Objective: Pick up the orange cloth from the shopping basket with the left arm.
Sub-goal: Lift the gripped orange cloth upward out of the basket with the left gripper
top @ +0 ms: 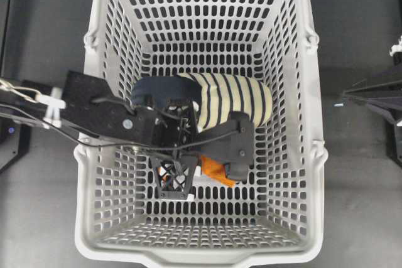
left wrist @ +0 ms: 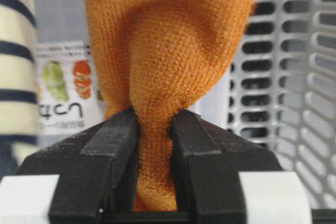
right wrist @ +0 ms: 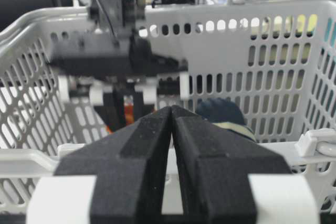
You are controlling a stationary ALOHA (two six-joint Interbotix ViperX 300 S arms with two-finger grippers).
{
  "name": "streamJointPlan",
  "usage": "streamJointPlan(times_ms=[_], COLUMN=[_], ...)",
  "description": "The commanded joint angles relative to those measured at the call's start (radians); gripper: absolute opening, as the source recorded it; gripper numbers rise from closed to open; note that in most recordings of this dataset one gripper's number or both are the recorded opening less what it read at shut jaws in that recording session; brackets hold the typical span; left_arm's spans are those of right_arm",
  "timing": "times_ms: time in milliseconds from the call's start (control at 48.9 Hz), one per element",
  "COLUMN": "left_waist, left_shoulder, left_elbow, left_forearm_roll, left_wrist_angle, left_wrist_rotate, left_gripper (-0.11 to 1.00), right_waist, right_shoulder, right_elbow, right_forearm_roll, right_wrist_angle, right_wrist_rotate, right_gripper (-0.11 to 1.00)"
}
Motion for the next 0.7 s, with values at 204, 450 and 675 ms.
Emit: streamJointPlan(times_ms=[204, 450, 675], left_waist=[0.032, 0.040, 0.040], left_shoulder=[-0.117, -0.115, -0.074], left_elbow=[-0.293, -0.560, -0.630], left_forearm_roll=[0.003, 0.003, 0.003], left_wrist_angle=[0.282, 0.557, 0.655], left_wrist_rotate=[0.002, 0.002, 0.000], left_gripper=[0.15, 0.15, 0.15], right_waist=[0.000, 0.000, 0.000], right_shoulder=[0.003, -0.008, -0.012], right_elbow=[-0.003, -0.002, 0.000], right_forearm_roll=[0.006, 0.006, 0.006], right_wrist_angle=[-0.008, -0.009, -0.009], right_wrist_rotate=[0.003, 0.003, 0.003], right_gripper=[0.00, 0.00, 0.00])
